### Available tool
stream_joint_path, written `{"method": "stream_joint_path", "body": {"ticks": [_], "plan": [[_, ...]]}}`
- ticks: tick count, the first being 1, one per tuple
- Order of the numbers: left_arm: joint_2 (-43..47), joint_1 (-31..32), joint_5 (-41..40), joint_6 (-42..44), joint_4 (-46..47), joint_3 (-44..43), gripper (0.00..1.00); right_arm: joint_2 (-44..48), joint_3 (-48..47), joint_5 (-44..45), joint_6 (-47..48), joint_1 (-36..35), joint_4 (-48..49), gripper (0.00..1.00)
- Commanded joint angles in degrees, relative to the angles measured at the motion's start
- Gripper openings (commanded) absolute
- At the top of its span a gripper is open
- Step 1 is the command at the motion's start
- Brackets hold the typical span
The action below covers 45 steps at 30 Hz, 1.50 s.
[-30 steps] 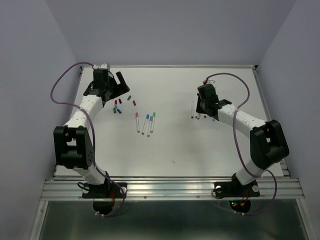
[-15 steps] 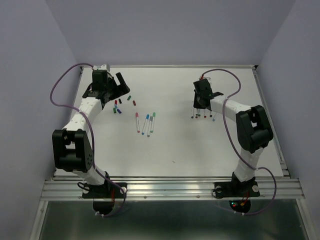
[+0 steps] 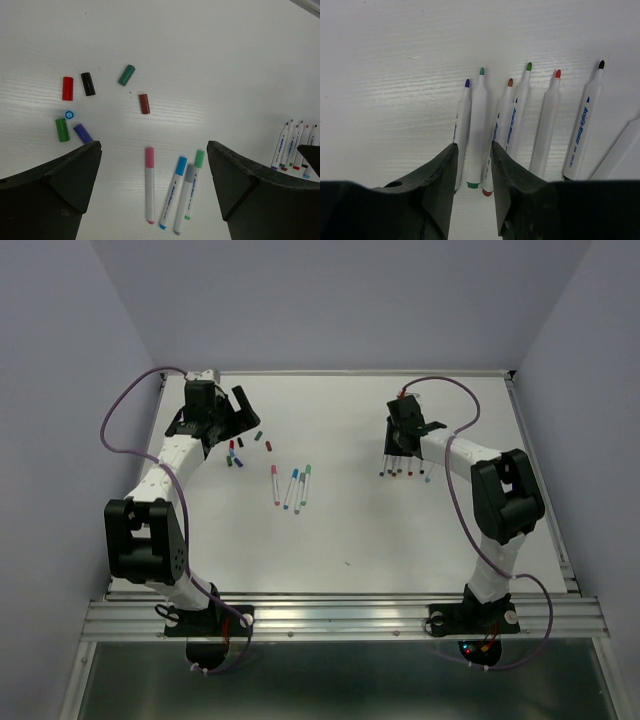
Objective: Open the pen caps
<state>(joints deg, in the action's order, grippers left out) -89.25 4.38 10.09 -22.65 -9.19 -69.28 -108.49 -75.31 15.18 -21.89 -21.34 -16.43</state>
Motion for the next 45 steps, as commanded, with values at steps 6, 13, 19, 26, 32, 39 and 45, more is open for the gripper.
{"method": "stream_joint_path", "body": {"ticks": [6,13,19,26,32,39,45], "plan": [[4.17,0.01,-0.07,1.21,1.54,1.34,0.99,6.70,-1.25,-9.54,1.50,-0.18,-0.54,1.00],[4.18,0.01,0.11,1.03,1.81,1.42,0.99,6.98,-0.45,-5.54,-2.54,-10.90,-0.80,1.00],[4.52,0.01,0.11,1.30,1.81,2.04,0.99,-1.79,-8.97,0.28,-5.79,-19.25,-4.92,1.00],[5.93,-0.08,-0.68,2.00,2.34,3.18,0.99,-9.81,-18.55,4.24,-6.41,-23.74,-9.32,1.00],[5.93,-0.08,-0.68,2.18,2.51,3.62,0.99,-13.59,-22.68,6.70,-6.68,-24.89,-12.58,1.00],[5.76,-0.25,-0.59,2.35,2.77,3.71,0.99,-16.93,-24.53,5.65,-6.41,-26.03,-13.55,1.00],[5.84,-0.52,-0.59,2.44,2.77,3.88,0.99,-18.25,-24.89,6.44,-6.94,-26.03,-15.04,1.00]]}}
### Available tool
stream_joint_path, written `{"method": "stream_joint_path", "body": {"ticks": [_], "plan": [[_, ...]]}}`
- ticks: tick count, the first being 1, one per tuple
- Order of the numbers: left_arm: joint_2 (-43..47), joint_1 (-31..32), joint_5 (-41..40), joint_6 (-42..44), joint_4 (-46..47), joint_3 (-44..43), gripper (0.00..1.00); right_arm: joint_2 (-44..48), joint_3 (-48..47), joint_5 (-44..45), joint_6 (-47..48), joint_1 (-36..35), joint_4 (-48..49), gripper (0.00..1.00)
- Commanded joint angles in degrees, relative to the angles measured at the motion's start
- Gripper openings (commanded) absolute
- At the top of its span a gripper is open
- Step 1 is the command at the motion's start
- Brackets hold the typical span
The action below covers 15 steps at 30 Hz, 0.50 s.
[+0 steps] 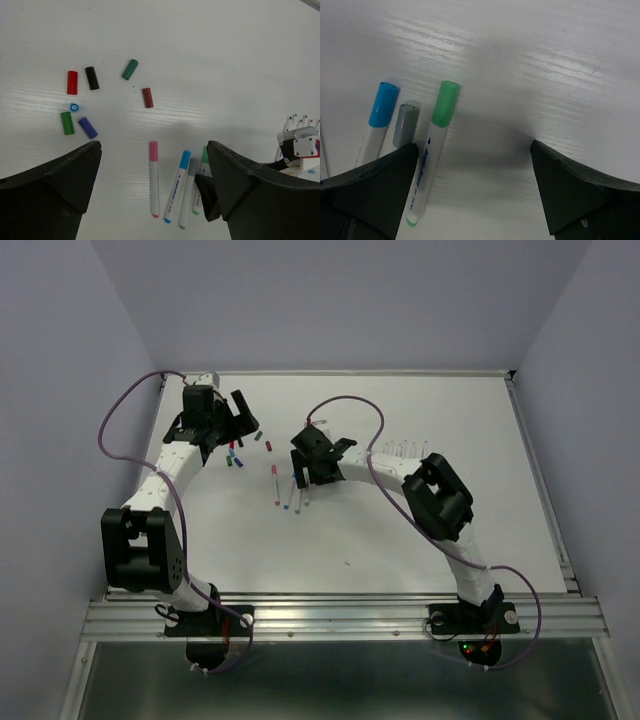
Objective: Open the pen caps
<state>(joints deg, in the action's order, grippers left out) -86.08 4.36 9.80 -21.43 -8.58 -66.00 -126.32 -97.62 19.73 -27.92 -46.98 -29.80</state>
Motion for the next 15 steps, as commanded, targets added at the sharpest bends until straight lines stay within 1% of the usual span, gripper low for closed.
{"method": "stream_joint_path", "body": {"ticks": [1,8,10,11,12,14,15], "plan": [[2.68,-0.58,-0.31,1.22,2.16,0.52,0.99,-0.50,-2.31,2.24,-1.08,-0.91,-2.10,1.00],[2.50,-0.93,-0.13,1.13,2.25,0.61,0.99,0.02,-0.29,2.95,-2.92,-2.15,-4.30,1.00],[2.50,-1.02,-0.13,1.22,2.25,0.61,0.99,0.20,0.50,2.69,-4.07,-3.20,-5.53,0.98],[2.50,-1.11,-0.13,1.22,2.25,0.69,0.99,0.29,1.46,2.86,-4.59,-3.20,-6.14,0.96],[2.59,-1.11,-0.13,1.22,2.25,0.69,0.99,0.55,2.08,2.95,-5.29,-3.73,-7.10,0.90],[2.68,-1.20,-0.13,1.22,2.25,0.78,0.99,0.99,3.49,2.43,-6.44,-3.73,-7.81,0.87],[2.68,-1.28,-0.05,1.22,2.34,0.78,0.99,1.25,5.15,2.07,-6.88,-4.25,-7.90,0.84]]}}
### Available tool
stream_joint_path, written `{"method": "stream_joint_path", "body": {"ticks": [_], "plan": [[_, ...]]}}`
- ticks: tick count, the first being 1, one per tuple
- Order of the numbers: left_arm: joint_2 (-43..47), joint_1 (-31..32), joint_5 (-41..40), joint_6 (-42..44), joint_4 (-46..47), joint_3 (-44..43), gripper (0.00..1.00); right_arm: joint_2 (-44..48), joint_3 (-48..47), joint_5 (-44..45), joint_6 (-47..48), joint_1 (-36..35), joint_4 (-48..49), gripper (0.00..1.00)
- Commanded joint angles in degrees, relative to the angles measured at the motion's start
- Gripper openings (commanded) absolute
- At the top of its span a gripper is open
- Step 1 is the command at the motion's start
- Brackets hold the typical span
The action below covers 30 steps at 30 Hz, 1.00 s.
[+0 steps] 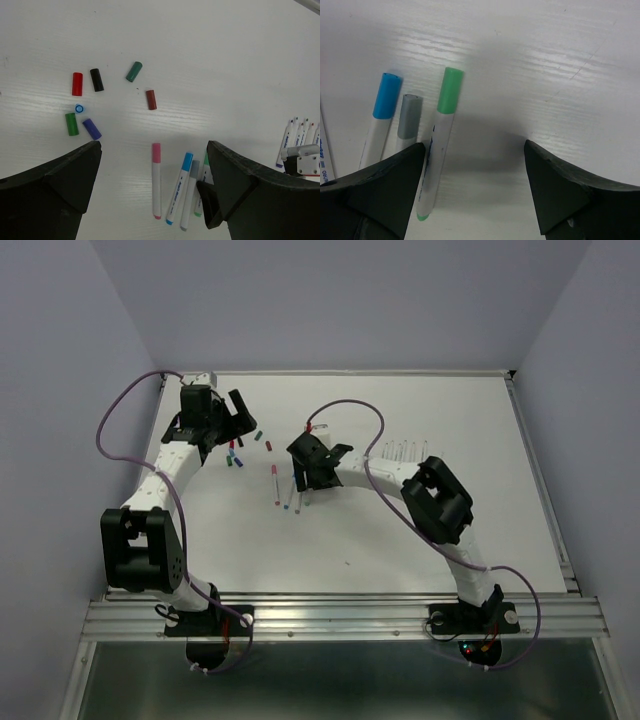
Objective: Open the pen caps
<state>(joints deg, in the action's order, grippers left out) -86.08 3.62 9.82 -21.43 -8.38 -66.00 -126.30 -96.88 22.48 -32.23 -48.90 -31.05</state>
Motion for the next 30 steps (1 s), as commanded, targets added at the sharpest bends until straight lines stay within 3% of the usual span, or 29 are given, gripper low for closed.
{"method": "stream_joint_path", "body": {"ticks": [1,4,6,8,9,14,15,18,22,24,27,30], "plan": [[2.59,-0.54,0.02,1.22,2.14,0.78,0.99,1.84,5.20,-1.03,-2.92,-2.34,-6.66,0.83],[2.59,-0.63,0.02,1.22,2.14,0.78,0.99,2.64,7.57,-1.39,-3.45,-2.34,-6.57,0.72],[2.50,-0.63,0.11,1.13,2.14,0.78,0.99,2.99,7.93,-1.47,-3.46,-2.34,-6.57,0.71],[2.59,-0.72,0.19,1.13,2.14,0.78,0.99,2.64,7.67,-2.08,-3.10,-2.34,-6.57,0.55],[2.59,-0.72,0.11,1.13,2.14,0.78,0.99,2.46,7.67,-2.61,-2.67,-2.34,-6.05,0.40],[2.94,-0.80,0.11,1.13,2.14,1.22,0.99,2.11,7.94,-5.33,0.67,-2.34,-2.97,0.22],[3.03,-0.89,0.45,1.13,2.23,1.13,0.99,2.02,7.85,-6.30,1.46,-1.81,-2.36,0.14],[3.20,-0.89,2.03,1.39,2.67,1.48,0.99,3.42,8.81,-9.02,2.95,-0.50,0.36,0.01],[3.82,-0.89,9.05,1.66,5.12,2.45,0.99,9.20,11.62,-7.80,6.12,0.65,4.49,0.01],[3.91,-0.89,14.93,1.92,7.83,3.06,0.99,13.43,14.51,-10.95,7.35,2.58,8.35,0.01],[4.34,-0.80,31.42,-0.01,15.29,5.35,0.99,23.09,21.98,-17.79,9.02,5.04,21.33,0.01],[5.13,0.51,35.61,-3.26,20.23,7.02,0.99,31.51,29.19,-25.61,10.16,6.80,30.30,0.01]]}}
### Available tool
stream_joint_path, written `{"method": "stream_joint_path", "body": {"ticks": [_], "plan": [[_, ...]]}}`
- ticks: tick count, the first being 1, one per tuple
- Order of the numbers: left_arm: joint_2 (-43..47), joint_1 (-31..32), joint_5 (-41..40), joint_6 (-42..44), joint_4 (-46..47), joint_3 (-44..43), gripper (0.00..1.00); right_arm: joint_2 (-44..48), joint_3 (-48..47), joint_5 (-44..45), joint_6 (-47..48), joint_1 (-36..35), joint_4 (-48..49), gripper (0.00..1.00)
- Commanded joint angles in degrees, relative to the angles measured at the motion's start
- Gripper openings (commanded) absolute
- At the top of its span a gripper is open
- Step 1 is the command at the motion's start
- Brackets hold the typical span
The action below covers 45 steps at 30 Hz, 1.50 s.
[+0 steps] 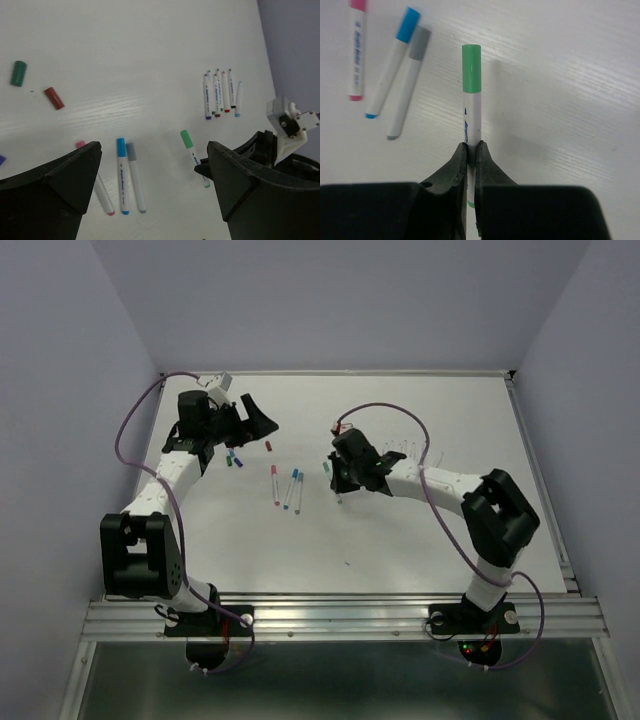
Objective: Open the pen caps
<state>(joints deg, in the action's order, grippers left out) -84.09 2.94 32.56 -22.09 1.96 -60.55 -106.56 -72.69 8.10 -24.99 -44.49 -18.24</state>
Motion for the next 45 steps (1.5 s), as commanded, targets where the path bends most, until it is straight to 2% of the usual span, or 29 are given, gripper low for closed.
{"method": "stream_joint_path", "body": {"ticks": [1,6,11,16,26,30,35,41,44,45], "plan": [[3.32,1.71,12.71,-3.22,10.26,1.49,0.99,13.30,7.10,-14.05,3.19,2.39,19.71,0.01],[3.94,5.67,12.44,-4.37,11.93,-0.17,0.99,18.67,8.35,-17.50,3.63,3.53,23.51,0.01],[4.29,9.80,12.80,-7.43,16.92,-0.27,0.99,19.29,7.12,-19.34,3.99,3.53,25.09,0.01],[2.97,11.21,13.50,-8.76,18.17,-1.14,0.99,18.76,5.80,-20.40,3.90,4.06,27.20,0.01],[1.21,11.74,13.06,-9.90,18.96,-1.93,0.88,17.53,4.39,-23.13,3.37,4.06,29.67,0.01],[1.13,12.09,13.32,-10.17,19.66,-1.94,0.73,17.53,4.66,-24.09,3.46,4.06,30.37,0.01],[1.13,12.18,13.85,-10.08,20.28,-1.67,0.49,16.74,4.22,-23.48,3.63,4.06,30.81,0.01],[1.30,12.18,14.20,-9.82,20.37,-1.41,0.36,15.69,2.90,-23.83,3.99,4.06,31.51,0.01],[1.30,12.18,14.38,-9.73,20.37,-1.76,0.23,15.42,2.81,-23.66,4.08,4.06,31.60,0.01],[1.39,12.18,14.46,-9.73,20.37,-1.85,0.15,15.51,2.81,-23.48,4.25,4.06,31.60,0.01]]}}
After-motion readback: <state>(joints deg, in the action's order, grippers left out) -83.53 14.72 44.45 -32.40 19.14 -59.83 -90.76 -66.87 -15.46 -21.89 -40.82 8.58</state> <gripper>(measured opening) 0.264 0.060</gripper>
